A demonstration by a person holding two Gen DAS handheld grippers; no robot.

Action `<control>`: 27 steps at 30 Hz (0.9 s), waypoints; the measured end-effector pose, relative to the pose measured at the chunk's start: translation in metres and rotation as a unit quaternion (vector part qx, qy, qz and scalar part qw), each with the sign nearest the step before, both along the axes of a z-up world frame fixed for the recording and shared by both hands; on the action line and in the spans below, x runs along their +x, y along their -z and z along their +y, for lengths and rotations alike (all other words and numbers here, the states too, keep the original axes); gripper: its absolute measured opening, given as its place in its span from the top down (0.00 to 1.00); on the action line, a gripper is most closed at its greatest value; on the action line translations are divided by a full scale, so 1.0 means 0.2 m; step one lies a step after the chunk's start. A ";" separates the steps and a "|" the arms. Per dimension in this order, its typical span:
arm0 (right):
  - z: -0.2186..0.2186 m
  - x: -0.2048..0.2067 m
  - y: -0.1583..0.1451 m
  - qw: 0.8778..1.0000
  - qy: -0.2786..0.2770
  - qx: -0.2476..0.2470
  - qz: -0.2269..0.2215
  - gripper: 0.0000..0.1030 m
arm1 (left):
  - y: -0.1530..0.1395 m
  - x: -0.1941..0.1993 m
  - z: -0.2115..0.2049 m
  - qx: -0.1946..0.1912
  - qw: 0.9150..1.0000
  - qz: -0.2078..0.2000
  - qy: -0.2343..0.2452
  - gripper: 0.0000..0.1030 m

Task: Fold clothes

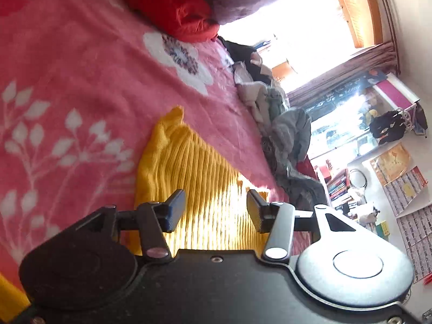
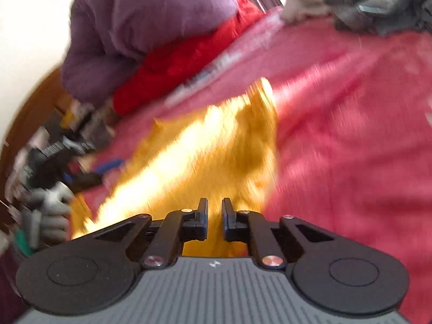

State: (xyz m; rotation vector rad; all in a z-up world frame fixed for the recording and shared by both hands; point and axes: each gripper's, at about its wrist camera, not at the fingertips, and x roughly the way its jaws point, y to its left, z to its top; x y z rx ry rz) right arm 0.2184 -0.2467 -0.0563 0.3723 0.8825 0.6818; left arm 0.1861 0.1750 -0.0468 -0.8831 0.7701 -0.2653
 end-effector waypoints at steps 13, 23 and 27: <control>-0.12 -0.43 0.02 0.991 0.133 0.009 -0.009 0.82 | -0.02 -0.41 -0.15 0.094 0.994 0.045 -0.015 0.52; 0.15 -0.89 -0.14 0.975 0.076 -0.136 -0.158 0.67 | -0.10 -0.87 -0.56 0.343 0.936 -0.071 0.035 0.46; 0.34 -1.03 -0.15 0.964 0.003 -0.169 -0.204 0.69 | -0.01 -0.99 -0.79 0.455 0.880 -0.091 0.105 0.47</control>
